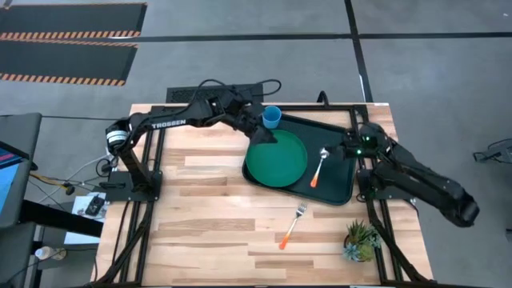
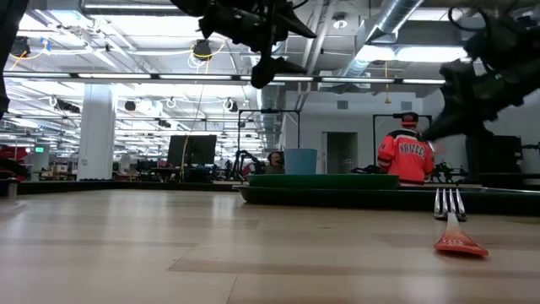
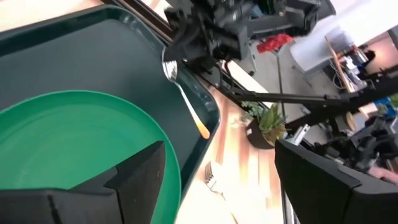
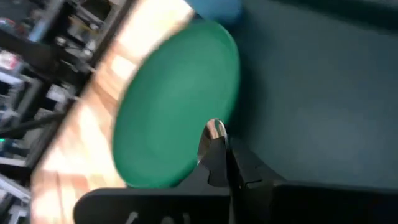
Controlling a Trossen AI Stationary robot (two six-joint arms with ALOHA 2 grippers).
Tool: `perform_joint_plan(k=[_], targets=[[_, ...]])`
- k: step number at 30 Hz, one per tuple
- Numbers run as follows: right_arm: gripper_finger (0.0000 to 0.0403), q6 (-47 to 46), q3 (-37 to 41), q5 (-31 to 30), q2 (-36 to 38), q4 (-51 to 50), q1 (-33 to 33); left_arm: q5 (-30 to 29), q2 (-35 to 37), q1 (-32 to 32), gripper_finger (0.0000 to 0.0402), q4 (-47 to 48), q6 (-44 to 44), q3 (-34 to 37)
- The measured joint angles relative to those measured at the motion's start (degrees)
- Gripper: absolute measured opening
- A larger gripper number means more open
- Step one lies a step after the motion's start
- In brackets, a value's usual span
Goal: Pick and place plate/cup/fork/spoon on tray
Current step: Put the orange spoon on the black tray to the right of the green plate
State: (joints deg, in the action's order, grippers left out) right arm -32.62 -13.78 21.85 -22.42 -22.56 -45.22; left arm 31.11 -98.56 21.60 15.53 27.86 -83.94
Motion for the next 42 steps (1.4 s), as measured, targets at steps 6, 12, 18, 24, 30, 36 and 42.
perform_joint_plan(k=[6,12,18,24,30,36,42], targets=[[0.0001,-1.87,2.69,0.41,1.83,-2.09,-1.52,-0.87,0.0,0.53,0.0284,0.0,0.37,0.0],[0.0001,-6.41,2.76,-2.41,1.28,-3.85,-1.59,-2.01,0.0,0.53,0.0284,0.02,0.45,0.0],[0.0001,-10.15,-2.09,-3.13,-1.48,-11.17,-1.2,-2.15,0.0,0.53,0.0284,0.04,0.46,0.0],[0.0001,-4.07,-13.22,-10.15,-6.12,-26.26,-1.17,-3.52,0.0,0.53,0.0284,0.02,0.46,0.0],[0.0001,-2.84,-12.61,-11.81,-10.44,-32.47,-0.29,-3.66,0.0,0.53,0.0284,0.02,0.46,0.0],[0.0001,-1.42,-12.13,-11.91,-14.12,-30.45,0.14,-5.71,0.0,0.55,0.0284,0.02,0.32,0.0],[0.0001,0.56,-12.13,-12.41,-19.26,-28.15,0.14,-6.45,0.0,0.57,0.0284,0.02,0.29,0.0]])
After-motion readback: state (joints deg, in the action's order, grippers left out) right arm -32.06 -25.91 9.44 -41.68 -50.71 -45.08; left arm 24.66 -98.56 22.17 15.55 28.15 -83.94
